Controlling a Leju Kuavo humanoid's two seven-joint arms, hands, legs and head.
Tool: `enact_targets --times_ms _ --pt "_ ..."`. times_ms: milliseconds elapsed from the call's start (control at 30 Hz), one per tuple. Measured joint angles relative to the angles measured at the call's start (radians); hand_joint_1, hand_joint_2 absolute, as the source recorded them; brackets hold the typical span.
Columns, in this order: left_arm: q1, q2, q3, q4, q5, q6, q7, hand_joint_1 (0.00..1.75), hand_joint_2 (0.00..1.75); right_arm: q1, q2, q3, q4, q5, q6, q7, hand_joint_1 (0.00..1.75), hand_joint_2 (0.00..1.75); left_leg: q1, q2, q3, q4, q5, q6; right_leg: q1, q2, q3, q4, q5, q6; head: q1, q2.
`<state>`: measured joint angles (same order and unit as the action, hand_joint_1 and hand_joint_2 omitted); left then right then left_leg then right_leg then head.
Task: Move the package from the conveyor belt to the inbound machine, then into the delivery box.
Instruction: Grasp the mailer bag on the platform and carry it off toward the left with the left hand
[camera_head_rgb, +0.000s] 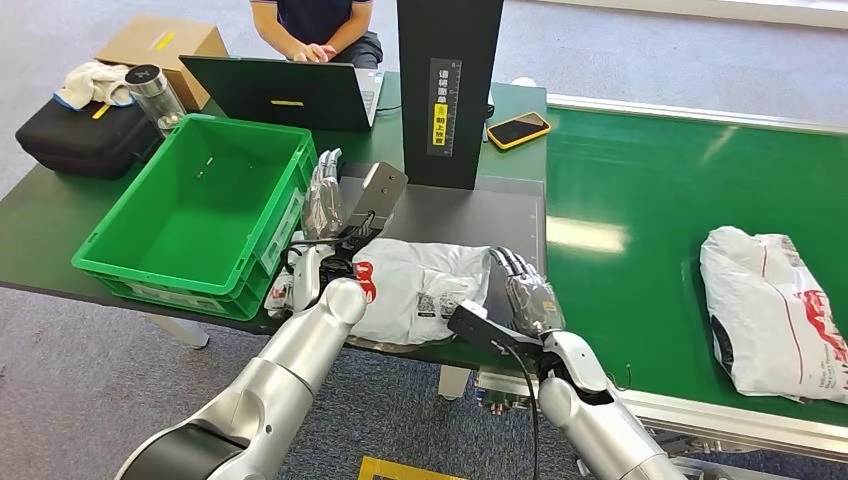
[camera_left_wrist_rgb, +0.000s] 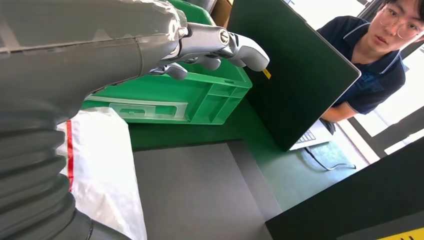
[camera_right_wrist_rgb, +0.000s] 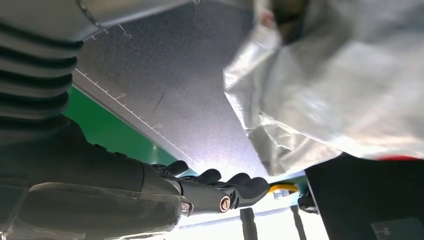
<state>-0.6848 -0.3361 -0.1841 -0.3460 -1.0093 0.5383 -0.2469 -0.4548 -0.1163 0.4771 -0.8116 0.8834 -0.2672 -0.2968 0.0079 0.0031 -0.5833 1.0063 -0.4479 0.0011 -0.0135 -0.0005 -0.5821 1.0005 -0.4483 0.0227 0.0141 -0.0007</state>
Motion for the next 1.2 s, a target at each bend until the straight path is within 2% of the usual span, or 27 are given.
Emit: enact_targets --times_ms 167,267,400,567,800,867,967,1067,1200 --pt "0.000 0.000 -0.002 0.000 0.006 0.003 -0.004 0.00 1.75 0.017 0.003 -0.041 -0.039 -0.063 -0.072 -0.012 0.00 0.00 0.000 0.000 0.000 0.000 0.000 0.000 0.000 0.000 0.000 0.000 0.000 0.000 0.000 0.000" --pt "0.001 0.000 -0.005 0.000 0.014 0.002 -0.038 0.00 1.75 0.044 0.008 -0.084 -0.082 -0.172 -0.030 -0.069 0.00 0.00 0.000 0.000 -0.001 0.000 0.000 0.000 0.000 0.000 -0.001 0.000 0.000 0.000 0.000 0.000" --pt "0.000 0.000 -0.028 -0.014 0.004 -0.021 -0.123 0.00 1.75 0.097 0.014 -0.146 -0.156 -0.301 0.041 -0.143 0.00 0.00 0.000 -0.001 -0.001 0.000 0.000 0.000 0.000 -0.001 -0.001 0.000 0.000 0.000 0.000 0.000" --pt "-0.004 0.000 -0.080 -0.079 -0.016 -0.066 -0.126 0.00 1.75 0.145 0.015 -0.206 -0.225 -0.321 0.056 -0.155 0.00 0.00 0.000 -0.002 -0.002 0.000 0.000 0.000 0.000 -0.001 -0.001 0.000 0.000 0.000 0.000 0.000" --pt "-0.003 0.001 -0.111 -0.120 -0.016 -0.075 -0.127 0.00 1.75 0.165 0.016 -0.239 -0.260 -0.321 0.068 -0.155 0.00 0.00 0.000 -0.002 -0.002 0.000 0.000 0.000 0.000 -0.001 -0.001 0.000 0.000 0.000 0.000 0.000" --pt "-0.003 0.003 -0.125 -0.136 -0.021 -0.110 -0.139 0.00 1.75 0.169 0.016 -0.246 -0.264 -0.317 0.069 -0.155 0.00 0.00 0.000 -0.002 -0.002 0.000 0.000 0.000 0.000 -0.001 -0.001 0.000 0.000 0.000 0.000 0.000" --pt "-0.005 0.016 -0.168 -0.206 -0.035 -0.232 -0.133 0.00 1.75 0.184 0.016 -0.262 -0.265 -0.294 0.064 -0.155 0.00 0.00 0.000 -0.002 -0.002 0.000 0.000 0.000 0.000 -0.002 -0.001 0.000 0.000 0.000 0.000 0.000" --pt "-0.005 0.042 -0.218 -0.308 -0.053 -0.342 -0.091 0.00 1.75 0.210 0.016 -0.282 -0.267 -0.256 0.050 -0.155 0.00 0.00 0.000 -0.002 -0.002 0.000 0.000 0.000 0.000 -0.002 -0.002 0.000 0.000 0.000 0.000 0.000" --pt "-0.006 0.077 -0.269 -0.435 -0.074 -0.424 -0.027 0.00 1.75 0.241 0.016 -0.297 -0.273 -0.209 0.036 -0.151 0.00 0.00 0.000 -0.002 -0.002 0.000 0.000 0.000 0.000 -0.002 -0.002 0.000 0.000 0.000 0.000 0.000"
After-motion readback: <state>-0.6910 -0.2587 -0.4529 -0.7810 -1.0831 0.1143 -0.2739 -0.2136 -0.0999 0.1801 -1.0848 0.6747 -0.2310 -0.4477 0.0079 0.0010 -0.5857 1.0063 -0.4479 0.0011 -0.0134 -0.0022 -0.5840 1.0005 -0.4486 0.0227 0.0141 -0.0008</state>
